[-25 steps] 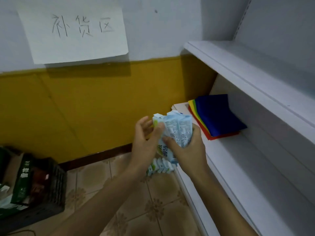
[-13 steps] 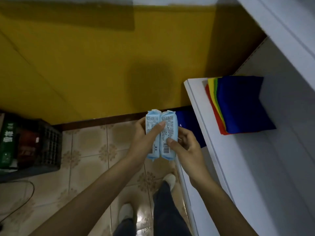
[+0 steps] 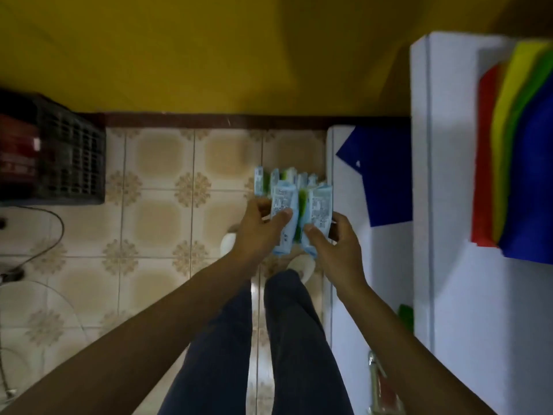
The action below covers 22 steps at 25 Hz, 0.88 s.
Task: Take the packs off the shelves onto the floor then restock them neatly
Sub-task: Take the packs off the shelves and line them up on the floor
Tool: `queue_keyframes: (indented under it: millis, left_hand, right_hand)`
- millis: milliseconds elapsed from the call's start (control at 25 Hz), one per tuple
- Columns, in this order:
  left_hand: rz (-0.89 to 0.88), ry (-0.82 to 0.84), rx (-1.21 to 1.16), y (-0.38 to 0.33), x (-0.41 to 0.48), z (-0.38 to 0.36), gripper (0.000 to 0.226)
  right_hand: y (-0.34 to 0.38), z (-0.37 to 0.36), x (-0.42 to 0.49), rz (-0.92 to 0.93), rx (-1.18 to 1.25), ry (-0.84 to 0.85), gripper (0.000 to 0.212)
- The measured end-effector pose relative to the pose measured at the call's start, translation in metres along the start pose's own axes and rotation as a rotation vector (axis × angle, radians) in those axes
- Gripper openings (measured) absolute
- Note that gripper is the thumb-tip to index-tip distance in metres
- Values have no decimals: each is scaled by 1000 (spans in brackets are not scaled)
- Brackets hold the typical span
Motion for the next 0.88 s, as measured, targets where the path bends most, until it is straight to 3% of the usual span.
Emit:
queue_keyframes:
  millis: [240, 400, 560, 680, 800, 880]
  left_hand:
    - [238, 41, 146, 143, 141, -3, 26]
    - [274, 106, 383, 214, 229, -19, 23]
    - [306, 133, 531, 281, 313, -34, 35]
    - [335, 181, 496, 321, 363, -60, 33]
    - [354, 275, 253, 348, 392, -96, 47]
    - [364, 321, 136, 355, 401, -114, 54]
  right_hand:
    - [-161, -2, 124, -274, -64, -9, 26]
    - [-266, 4, 198, -453, -62, -63, 18]
    - [-355, 9, 270, -536, -65, -96, 34]
    - [-402, 23, 307, -513, 115, -233, 38]
    - [-437, 38, 313, -596, 387, -533, 47]
    - [-451, 32, 314, -659, 651, -617, 37]
Point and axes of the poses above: each hand's wrist, its own x-axis towards the middle knuckle, its own z-axis out of the back of the hand, y = z × x, the point moved 8 cm from there along x, towards the middle knuckle, and after that the axes turned 13 degrees about y, right-handed, at the moved point
